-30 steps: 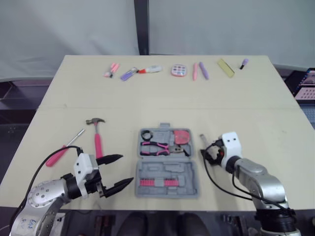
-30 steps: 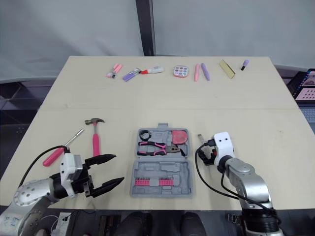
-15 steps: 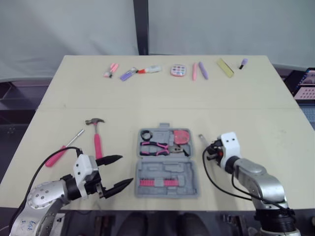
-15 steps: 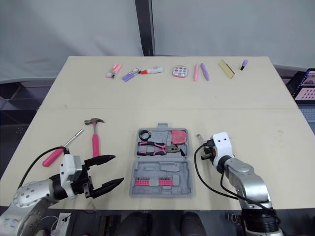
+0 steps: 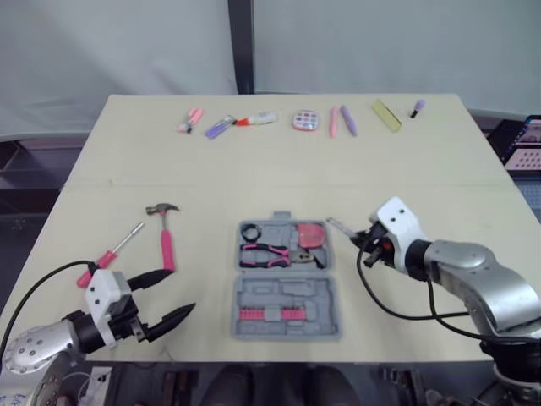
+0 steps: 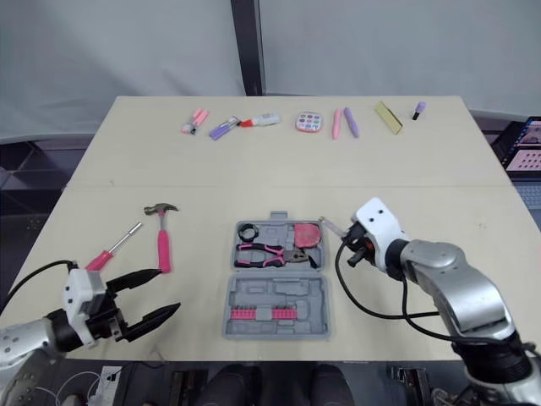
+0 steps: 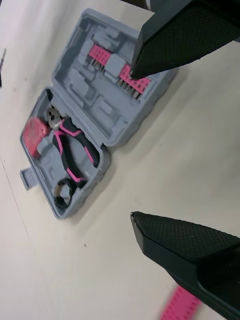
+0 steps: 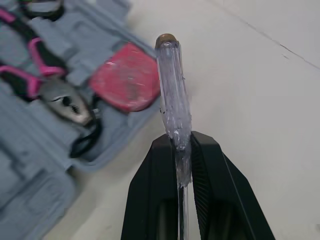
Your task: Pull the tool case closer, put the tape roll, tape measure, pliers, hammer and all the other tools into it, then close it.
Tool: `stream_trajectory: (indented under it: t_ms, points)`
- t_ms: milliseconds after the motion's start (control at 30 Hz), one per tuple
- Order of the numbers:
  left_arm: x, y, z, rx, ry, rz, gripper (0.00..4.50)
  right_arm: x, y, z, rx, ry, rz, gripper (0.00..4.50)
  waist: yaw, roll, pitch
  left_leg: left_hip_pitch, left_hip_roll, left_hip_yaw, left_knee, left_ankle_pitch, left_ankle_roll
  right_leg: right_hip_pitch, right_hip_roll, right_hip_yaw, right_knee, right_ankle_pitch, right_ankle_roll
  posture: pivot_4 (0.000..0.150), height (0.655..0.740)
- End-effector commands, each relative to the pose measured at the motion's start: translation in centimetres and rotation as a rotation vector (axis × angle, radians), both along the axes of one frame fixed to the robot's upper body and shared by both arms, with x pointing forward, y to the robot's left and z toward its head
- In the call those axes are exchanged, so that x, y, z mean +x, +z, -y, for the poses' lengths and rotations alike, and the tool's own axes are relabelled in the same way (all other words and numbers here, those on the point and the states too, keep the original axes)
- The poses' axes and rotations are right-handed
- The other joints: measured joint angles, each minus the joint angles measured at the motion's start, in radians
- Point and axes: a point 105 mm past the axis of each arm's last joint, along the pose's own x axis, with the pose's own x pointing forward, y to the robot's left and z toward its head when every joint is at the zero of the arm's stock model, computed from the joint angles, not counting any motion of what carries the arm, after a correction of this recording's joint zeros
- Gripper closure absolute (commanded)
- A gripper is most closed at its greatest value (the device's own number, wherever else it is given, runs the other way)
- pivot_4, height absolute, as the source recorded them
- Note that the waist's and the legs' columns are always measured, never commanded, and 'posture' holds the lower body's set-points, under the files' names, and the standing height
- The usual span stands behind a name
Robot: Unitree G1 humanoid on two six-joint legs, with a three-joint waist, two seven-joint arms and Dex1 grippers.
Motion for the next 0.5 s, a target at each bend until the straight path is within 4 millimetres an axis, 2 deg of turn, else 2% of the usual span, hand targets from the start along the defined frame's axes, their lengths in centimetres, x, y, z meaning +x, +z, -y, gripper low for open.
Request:
stream_trajectory:
  t_ms: [33, 167, 267, 500]
  points:
    - [-0.4, 0.5, -0.3, -0.017, 0.0, 0.027, 0.0, -2.3, 0.6, -3.0, -0.05, 0.219, -0.083, 4.47, 0.0, 0.0, 0.0, 0.0, 0.0, 0.0, 0.0, 0.0, 0.0, 0.0, 0.0, 0.0, -0.001, 0.0, 0.0, 0.15, 0.74]
    - [-0.7, 0.0, -0.2, -0.01, -0.011, 0.022, 0.0, -3.4, 0.2, -4.5, -0.104, 0.331, -0.155, 4.47, 0.001, -0.001, 0.0, 0.0, 0.001, -0.001, 0.0, 0.0, 0.0, 0.0, -0.001, 0.0, -0.002, 0.0, 0.0, 0.15, 0.74]
    - [-1.0, -0.3, 0.0, -0.006, -0.03, 0.017, 0.0, -3.9, 0.3, -6.4, -0.127, 0.431, -0.167, 4.47, 0.0, -0.002, 0.001, -0.001, 0.0, 0.0, 0.0, 0.0, 0.0, 0.0, -0.001, 0.0, -0.003, 0.0, 0.0, 0.15, 0.74]
    - [-1.0, -0.4, 0.4, 0.003, -0.056, 0.023, 0.0, -3.4, -0.5, -9.1, -0.157, 0.505, -0.159, 4.47, -0.002, -0.003, 0.001, -0.001, 0.001, -0.001, 0.0, 0.0, 0.0, -0.001, -0.001, -0.001, -0.002, 0.0, 0.0, 0.15, 0.74]
